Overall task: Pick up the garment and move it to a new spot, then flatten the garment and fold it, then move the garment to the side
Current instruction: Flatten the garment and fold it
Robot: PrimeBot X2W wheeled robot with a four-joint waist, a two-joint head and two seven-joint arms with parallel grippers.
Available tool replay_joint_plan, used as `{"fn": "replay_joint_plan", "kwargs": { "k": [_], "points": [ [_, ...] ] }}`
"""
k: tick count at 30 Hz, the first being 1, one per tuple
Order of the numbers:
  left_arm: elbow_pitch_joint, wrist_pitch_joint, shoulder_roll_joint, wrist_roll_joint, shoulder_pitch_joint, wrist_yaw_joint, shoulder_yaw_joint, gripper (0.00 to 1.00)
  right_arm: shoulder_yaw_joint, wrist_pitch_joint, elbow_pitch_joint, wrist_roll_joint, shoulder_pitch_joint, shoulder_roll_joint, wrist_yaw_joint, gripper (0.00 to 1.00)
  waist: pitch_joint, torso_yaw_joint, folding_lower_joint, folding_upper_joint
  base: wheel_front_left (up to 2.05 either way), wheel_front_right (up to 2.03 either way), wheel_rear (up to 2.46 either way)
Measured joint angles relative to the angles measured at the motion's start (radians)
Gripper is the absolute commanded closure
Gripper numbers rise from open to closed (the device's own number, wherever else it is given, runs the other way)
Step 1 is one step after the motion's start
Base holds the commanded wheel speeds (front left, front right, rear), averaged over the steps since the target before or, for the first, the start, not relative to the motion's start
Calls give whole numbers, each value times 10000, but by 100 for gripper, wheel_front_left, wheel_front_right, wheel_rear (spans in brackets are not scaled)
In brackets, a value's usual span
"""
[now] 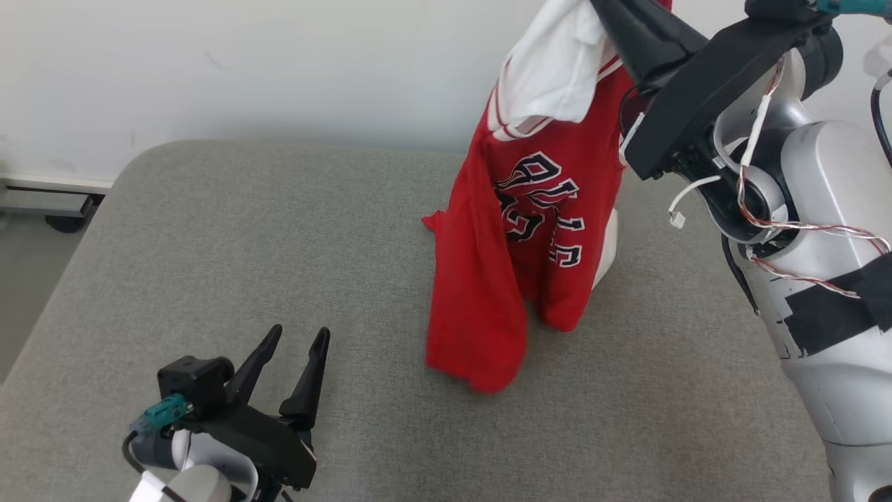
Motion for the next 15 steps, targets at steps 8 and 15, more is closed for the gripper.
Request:
{"fn": "replay_joint_plan", "kwargs": {
  "k": [8, 15],
  "points": [
    [29, -2, 36, 0, 110, 15, 75, 0, -234, -130, 1655, -397, 475, -489, -286, 100, 60, -4, 0, -1, 0, 0, 0],
    [17, -2, -27, 19, 126, 0, -21, 0, -38, 167, 2077, -560, 3477, -1260, -362, 100, 192, -161, 0, -1, 0, 0, 0]
  ]
}}
